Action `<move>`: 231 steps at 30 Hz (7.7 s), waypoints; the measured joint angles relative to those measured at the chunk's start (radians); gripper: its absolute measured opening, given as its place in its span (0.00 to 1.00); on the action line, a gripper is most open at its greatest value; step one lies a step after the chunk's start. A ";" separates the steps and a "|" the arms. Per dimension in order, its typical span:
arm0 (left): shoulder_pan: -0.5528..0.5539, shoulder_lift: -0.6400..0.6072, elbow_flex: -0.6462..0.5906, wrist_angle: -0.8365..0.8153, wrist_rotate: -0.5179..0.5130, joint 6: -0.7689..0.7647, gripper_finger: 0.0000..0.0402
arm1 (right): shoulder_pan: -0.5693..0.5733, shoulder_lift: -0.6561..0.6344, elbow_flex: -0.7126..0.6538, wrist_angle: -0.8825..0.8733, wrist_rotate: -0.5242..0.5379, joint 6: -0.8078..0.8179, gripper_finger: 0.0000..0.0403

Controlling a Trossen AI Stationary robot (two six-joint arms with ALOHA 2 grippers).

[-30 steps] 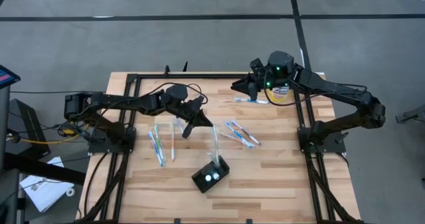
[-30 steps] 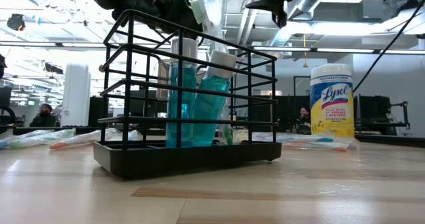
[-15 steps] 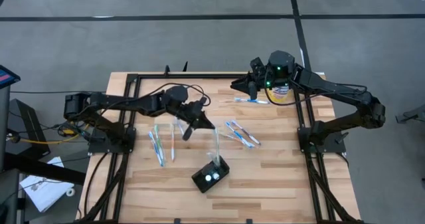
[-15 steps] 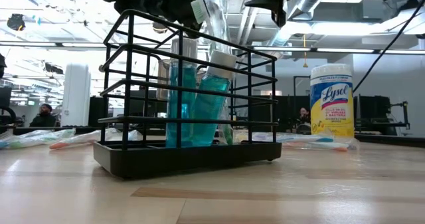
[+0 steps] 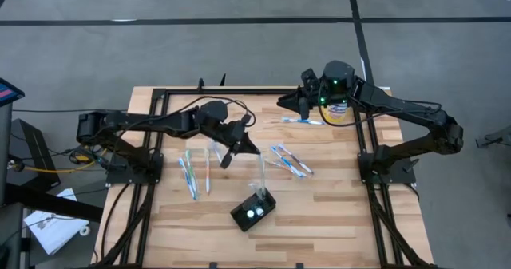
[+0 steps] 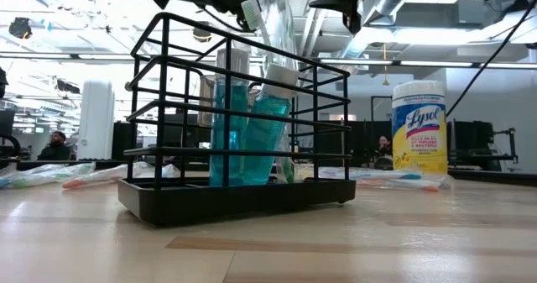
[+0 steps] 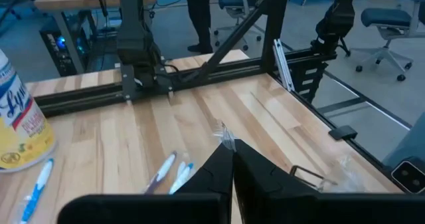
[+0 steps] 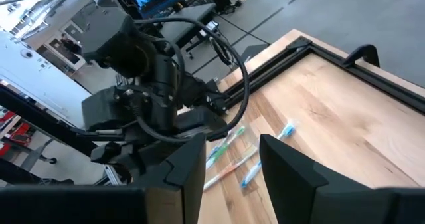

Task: Pick & Place toothbrushing station
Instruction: Put the green toothbrush into the mesh organizer

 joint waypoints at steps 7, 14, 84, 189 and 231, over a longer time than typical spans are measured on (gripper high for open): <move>0.007 0.000 0.044 -0.008 -0.014 -0.008 0.00 | -0.004 0.000 0.000 0.017 -0.082 0.052 0.36; 0.038 0.000 0.113 -0.008 -0.025 -0.016 0.00 | 0.001 0.000 0.000 0.039 -0.089 0.052 0.43; 0.261 0.000 0.306 -0.018 -0.035 -0.161 0.00 | -0.026 0.244 0.286 -0.029 -0.292 -0.145 0.20; 0.287 -0.193 0.099 -0.375 -0.230 -0.177 0.45 | 0.856 0.135 -0.197 0.272 1.149 0.206 0.10; 0.287 -0.193 0.099 -0.375 -0.222 -0.139 0.45 | 0.793 0.223 -0.196 0.260 1.095 0.156 0.10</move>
